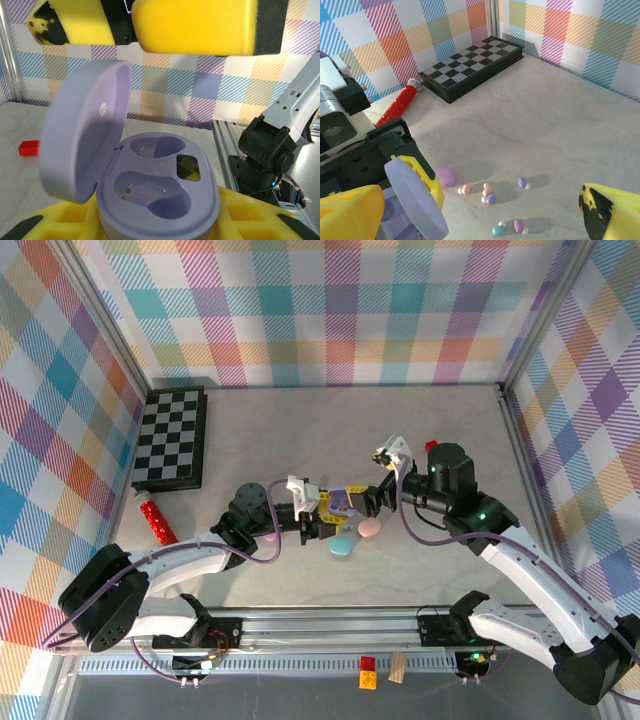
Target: Insert the wireless bluetooth earbuds into the charging case
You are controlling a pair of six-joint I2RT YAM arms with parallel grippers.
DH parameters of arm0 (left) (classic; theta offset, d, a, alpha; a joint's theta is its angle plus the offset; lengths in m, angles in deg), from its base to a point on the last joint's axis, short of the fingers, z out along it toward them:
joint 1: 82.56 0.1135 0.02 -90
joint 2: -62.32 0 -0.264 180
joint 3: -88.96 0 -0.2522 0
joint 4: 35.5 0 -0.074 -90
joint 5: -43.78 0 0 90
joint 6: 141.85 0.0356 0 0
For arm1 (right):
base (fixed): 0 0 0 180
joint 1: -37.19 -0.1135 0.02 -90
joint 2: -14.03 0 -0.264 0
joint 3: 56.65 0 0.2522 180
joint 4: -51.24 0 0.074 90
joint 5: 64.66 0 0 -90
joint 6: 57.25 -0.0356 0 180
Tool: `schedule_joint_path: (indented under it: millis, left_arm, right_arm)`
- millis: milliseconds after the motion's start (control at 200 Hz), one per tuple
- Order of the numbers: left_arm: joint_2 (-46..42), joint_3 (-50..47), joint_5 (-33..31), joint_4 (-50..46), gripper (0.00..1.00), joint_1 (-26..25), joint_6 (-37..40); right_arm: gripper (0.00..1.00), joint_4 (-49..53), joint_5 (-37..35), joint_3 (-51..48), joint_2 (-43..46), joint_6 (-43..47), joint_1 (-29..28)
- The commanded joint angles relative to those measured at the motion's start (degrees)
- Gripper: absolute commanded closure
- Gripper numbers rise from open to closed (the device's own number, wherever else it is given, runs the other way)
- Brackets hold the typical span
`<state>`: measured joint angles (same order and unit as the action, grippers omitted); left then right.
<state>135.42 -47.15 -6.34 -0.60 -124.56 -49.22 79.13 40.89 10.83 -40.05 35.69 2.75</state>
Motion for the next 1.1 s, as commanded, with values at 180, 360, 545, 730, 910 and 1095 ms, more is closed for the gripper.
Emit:
schedule_joint_path:
  millis: [180,360,545,730,910,1095]
  left_arm:
    - [-0.66,-1.41,2.01,5.68,0.62,2.31,-2.76]
    - [-1.80,-2.92,1.60,5.55,0.62,5.56,-2.80]
    - [-4.69,-4.76,0.07,4.84,0.62,10.30,-2.28]
    - [-6.12,-6.25,-0.68,5.23,0.62,14.88,-2.67]
    - [-3.56,-6.86,0.82,8.82,0.62,21.11,-4.48]
    - [0.72,-5.98,1.38,15.56,0.62,28.82,-8.06]
  right_arm:
    - [0.01,-2.12,2.72,0.96,0.30,-3.32,1.26]
    - [0.01,-3.93,2.40,-0.66,0.34,-9.01,4.41]
    - [0.01,-1.89,1.13,-1.45,-5.45,-19.03,10.56]
    - [0.00,-0.98,1.94,-0.02,-16.18,-23.59,10.88]
    - [0.02,2.03,0.00,4.00,-25.75,-17.28,6.70]
    - [0.01,10.80,-8.82,12.59,-36.10,-10.26,0.67]
